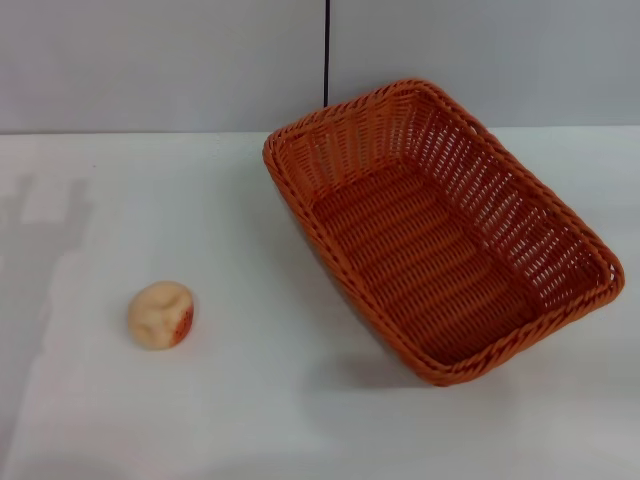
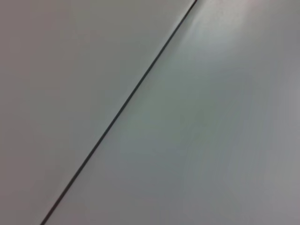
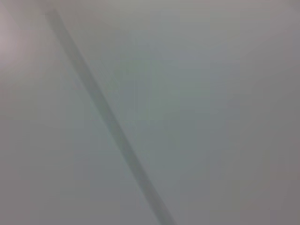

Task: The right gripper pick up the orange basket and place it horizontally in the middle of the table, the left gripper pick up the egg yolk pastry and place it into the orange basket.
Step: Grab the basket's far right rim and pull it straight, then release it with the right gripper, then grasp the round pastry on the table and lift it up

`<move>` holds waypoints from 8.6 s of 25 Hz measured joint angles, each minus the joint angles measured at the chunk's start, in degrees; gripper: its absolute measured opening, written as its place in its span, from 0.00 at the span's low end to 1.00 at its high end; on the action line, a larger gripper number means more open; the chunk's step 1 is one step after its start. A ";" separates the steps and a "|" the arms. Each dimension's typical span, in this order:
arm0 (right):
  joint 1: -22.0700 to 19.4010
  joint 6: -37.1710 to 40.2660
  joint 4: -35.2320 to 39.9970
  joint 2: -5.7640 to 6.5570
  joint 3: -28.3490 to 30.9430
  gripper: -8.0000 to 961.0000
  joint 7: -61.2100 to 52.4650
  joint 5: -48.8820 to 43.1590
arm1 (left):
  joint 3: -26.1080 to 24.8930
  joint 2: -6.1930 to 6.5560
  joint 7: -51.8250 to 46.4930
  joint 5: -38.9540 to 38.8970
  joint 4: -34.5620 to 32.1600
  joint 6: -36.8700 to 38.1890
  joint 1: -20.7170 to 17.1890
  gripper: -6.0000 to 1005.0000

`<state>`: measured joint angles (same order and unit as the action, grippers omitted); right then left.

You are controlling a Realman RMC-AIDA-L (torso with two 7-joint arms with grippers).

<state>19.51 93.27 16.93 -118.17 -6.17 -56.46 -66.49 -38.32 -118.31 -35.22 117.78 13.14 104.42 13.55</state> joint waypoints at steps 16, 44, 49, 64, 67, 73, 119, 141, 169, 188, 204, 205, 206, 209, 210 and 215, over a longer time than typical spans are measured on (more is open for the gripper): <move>9.92 9.10 53.91 8.78 -15.54 0.59 -62.10 -43.95 | 1.31 0.09 -1.08 -0.01 -2.11 0.37 -0.11 0.78; 25.93 4.70 38.90 10.25 -38.51 0.76 -77.69 -77.12 | 3.64 -0.18 -0.62 -0.01 -2.07 -0.79 -1.10 0.77; 26.86 2.25 34.73 9.53 -41.86 0.75 -77.48 -77.16 | 3.99 -0.16 -0.81 0.00 -2.07 -0.89 -1.07 0.76; 27.62 -4.10 27.93 8.13 -46.69 0.74 -75.45 -78.44 | 4.27 -0.16 -0.89 0.00 -2.03 -0.89 -1.07 0.76; 27.44 -4.19 27.93 7.98 -46.70 0.62 -74.95 -78.50 | 4.34 -0.16 -0.91 -0.01 -2.02 -0.83 -1.03 0.75; 26.96 -4.24 28.26 7.96 -46.70 0.37 -74.87 -78.53 | 4.40 -0.16 -0.91 0.00 -2.03 -0.79 -1.07 0.75; 19.70 18.30 39.48 15.62 -33.20 0.20 -51.83 -44.70 | 3.87 -0.16 -0.99 -0.44 -1.74 -0.91 -0.11 0.73; 26.48 14.43 35.63 7.57 -42.26 0.21 -40.64 -59.86 | 4.31 -0.25 -0.99 -0.09 -1.71 -1.87 0.25 0.72; 28.70 4.52 29.18 7.47 -42.43 0.22 -38.62 -62.19 | 4.30 -0.25 -0.99 -0.09 -1.36 -2.56 1.26 0.71; 14.85 -7.68 28.78 2.94 -29.97 0.51 -16.68 -26.46 | 5.89 0.24 -2.23 1.20 -4.76 -3.42 2.58 0.70; 1.73 -8.46 7.63 0.91 -13.81 0.51 -5.80 -5.46 | 30.92 6.49 -24.09 3.08 -31.10 -0.41 3.11 0.69; 0.97 -8.46 7.00 0.94 -12.29 0.51 -5.96 -5.31 | 33.41 6.39 -24.85 3.10 -32.54 -0.34 2.82 0.69; 0.97 -8.46 7.00 0.94 -12.29 0.51 -5.96 -5.31 | 35.06 6.25 -25.38 3.07 -33.39 -0.44 2.66 0.69; 0.29 -8.46 6.87 1.09 -11.83 0.51 -6.71 -4.07 | 39.67 5.66 -26.39 3.06 -34.55 -1.39 2.18 0.69; 0.09 -8.46 6.77 1.11 -11.58 0.51 -7.10 -3.10 | 41.04 5.49 -26.50 3.07 -34.61 -1.81 2.02 0.69; 0.52 -8.50 5.36 1.13 -10.13 0.51 -7.40 -2.32 | 48.84 3.77 -26.10 3.03 -34.70 -4.77 1.65 0.68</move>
<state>20.03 84.77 22.30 -117.04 -16.30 -63.86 -68.81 10.52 -114.55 -61.32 120.80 -21.56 99.65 15.20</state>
